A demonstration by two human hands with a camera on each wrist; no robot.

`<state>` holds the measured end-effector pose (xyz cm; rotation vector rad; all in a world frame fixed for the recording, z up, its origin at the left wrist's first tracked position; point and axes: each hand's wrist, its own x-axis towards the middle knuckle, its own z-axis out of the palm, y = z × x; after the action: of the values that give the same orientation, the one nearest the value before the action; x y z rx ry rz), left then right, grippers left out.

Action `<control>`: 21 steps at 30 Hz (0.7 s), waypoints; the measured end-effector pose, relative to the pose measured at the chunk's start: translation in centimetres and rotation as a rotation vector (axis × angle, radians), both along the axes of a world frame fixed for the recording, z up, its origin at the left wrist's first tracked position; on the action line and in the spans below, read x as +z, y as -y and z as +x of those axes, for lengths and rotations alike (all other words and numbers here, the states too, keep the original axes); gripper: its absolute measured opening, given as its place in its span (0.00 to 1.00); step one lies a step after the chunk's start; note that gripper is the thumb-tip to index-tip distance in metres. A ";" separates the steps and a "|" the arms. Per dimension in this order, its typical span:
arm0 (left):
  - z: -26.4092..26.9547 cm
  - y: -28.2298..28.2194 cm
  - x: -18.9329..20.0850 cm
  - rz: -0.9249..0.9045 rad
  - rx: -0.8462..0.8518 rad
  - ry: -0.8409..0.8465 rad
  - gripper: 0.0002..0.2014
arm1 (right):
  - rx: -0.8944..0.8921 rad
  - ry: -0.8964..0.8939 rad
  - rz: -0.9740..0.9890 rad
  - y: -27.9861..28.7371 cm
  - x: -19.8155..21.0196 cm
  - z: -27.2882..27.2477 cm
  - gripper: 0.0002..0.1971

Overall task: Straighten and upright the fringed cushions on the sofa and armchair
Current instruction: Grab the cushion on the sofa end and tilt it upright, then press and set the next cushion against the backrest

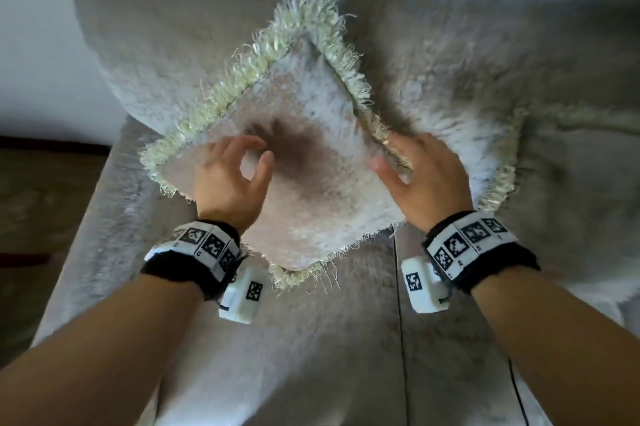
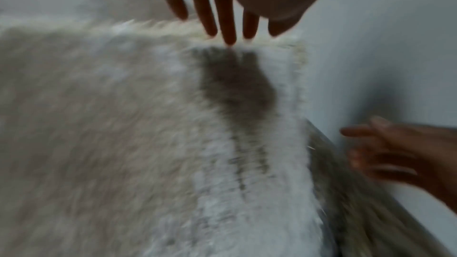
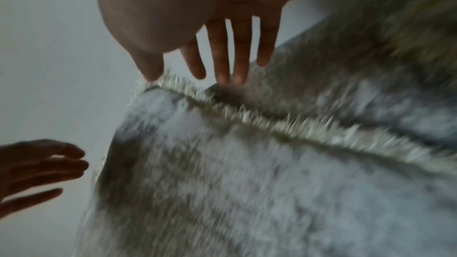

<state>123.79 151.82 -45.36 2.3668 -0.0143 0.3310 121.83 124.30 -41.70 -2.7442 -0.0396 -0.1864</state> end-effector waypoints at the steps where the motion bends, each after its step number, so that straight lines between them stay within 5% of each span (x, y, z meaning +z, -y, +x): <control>1: -0.3 0.7 1.9 0.042 -0.099 -0.067 0.15 | -0.013 -0.075 -0.025 0.6 1.5 -0.9 0.26; 8: -2.6 7.3 11.7 0.464 -0.669 -0.426 0.21 | -0.115 -0.428 -0.208 5.8 10.0 -8.8 0.32; 14: -8.2 13.9 18.7 0.510 -0.901 -0.318 0.21 | -0.287 -0.524 -0.196 9.2 17.0 -18.3 0.37; 21: -14.1 21.2 22.5 0.578 -1.036 -0.245 0.22 | -0.467 -0.508 -0.151 14.1 22.6 -26.9 0.26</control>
<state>109.74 130.61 -22.84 2.5473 -1.3062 -0.5280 94.96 110.16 -19.10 -2.8184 0.7515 0.4075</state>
